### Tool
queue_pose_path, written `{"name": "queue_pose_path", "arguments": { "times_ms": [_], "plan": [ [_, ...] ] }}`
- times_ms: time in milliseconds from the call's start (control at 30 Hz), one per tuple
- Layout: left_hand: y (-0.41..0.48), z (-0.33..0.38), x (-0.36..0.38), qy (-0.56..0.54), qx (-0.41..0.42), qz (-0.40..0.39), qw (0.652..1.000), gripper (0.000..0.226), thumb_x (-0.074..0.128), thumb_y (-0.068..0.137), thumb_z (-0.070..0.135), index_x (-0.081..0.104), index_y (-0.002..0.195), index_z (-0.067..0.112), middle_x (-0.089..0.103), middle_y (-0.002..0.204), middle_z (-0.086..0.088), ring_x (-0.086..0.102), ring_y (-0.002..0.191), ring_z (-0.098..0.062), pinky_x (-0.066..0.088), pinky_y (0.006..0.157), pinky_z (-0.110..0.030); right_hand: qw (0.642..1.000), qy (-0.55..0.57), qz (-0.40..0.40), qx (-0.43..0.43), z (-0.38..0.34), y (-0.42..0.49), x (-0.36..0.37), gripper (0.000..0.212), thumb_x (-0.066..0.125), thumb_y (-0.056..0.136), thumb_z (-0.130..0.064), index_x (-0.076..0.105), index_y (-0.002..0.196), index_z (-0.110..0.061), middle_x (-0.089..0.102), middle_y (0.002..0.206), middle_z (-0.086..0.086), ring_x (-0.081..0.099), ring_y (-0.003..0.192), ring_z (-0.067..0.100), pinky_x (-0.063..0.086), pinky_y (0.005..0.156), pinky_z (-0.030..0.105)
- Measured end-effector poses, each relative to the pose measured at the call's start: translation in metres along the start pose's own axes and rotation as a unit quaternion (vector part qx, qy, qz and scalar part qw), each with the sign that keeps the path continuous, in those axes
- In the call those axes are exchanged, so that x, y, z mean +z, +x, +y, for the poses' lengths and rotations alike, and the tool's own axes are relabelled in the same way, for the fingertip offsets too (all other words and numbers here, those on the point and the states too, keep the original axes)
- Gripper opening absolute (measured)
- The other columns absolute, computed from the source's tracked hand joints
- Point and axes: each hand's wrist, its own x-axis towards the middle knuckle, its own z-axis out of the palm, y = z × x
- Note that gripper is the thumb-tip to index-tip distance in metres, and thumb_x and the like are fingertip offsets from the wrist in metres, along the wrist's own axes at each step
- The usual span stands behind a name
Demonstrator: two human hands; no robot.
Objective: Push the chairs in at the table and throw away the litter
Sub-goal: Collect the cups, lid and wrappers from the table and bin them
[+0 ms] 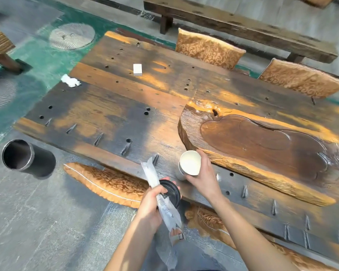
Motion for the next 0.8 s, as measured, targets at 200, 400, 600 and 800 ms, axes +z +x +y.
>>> {"name": "queue_pose_path", "arguments": {
  "times_ms": [200, 400, 600, 800],
  "plan": [
    [0.012, 0.026, -0.007, 0.045, -0.032, -0.008, 0.998, 0.036, 0.047, 0.084, -0.006, 0.071, 0.106, 0.008, 0.072, 0.109, -0.025, 0.070, 0.091, -0.040, 0.055, 0.078, -0.050, 0.998, -0.022, -0.014, 0.051, 0.005, 0.001, 0.017, 0.109, 0.091, 0.068, -0.028, 0.024, 0.154, -0.026, 0.028, 0.155, 0.006, 0.030, 0.144, 0.028, 0.032, 0.116, 0.056],
    [0.015, 0.047, -0.017, 0.070, -0.047, -0.020, 0.996, 0.036, 0.048, 0.085, -0.007, 0.062, 0.119, -0.004, 0.071, 0.091, -0.024, 0.071, 0.066, -0.029, 0.058, 0.057, -0.035, 0.991, -0.127, -0.010, 0.050, -0.012, 0.008, 0.015, 0.122, 0.089, 0.065, -0.049, 0.009, 0.157, -0.043, 0.015, 0.162, -0.001, 0.021, 0.150, 0.028, 0.036, 0.110, 0.062],
    [0.014, 0.052, -0.015, 0.098, -0.065, -0.030, 0.993, 0.030, 0.048, 0.087, -0.008, 0.063, 0.112, -0.012, 0.071, 0.088, -0.026, 0.070, 0.060, -0.029, 0.055, 0.050, -0.031, 0.985, -0.156, -0.020, 0.065, -0.013, 0.013, 0.031, 0.095, 0.083, 0.078, -0.042, 0.024, 0.152, -0.034, 0.030, 0.145, 0.008, 0.044, 0.130, 0.036, 0.041, 0.106, 0.047],
    [0.022, 0.043, -0.020, 0.078, -0.074, -0.037, 0.993, 0.032, 0.050, 0.085, -0.004, 0.067, 0.112, 0.000, 0.068, 0.106, -0.029, 0.068, 0.083, -0.039, 0.045, 0.095, -0.076, 0.978, -0.188, -0.033, 0.083, -0.013, 0.018, 0.032, 0.099, 0.083, 0.078, -0.039, 0.020, 0.153, -0.033, 0.028, 0.145, 0.011, 0.044, 0.127, 0.038, 0.040, 0.106, 0.046]
  ]
}}
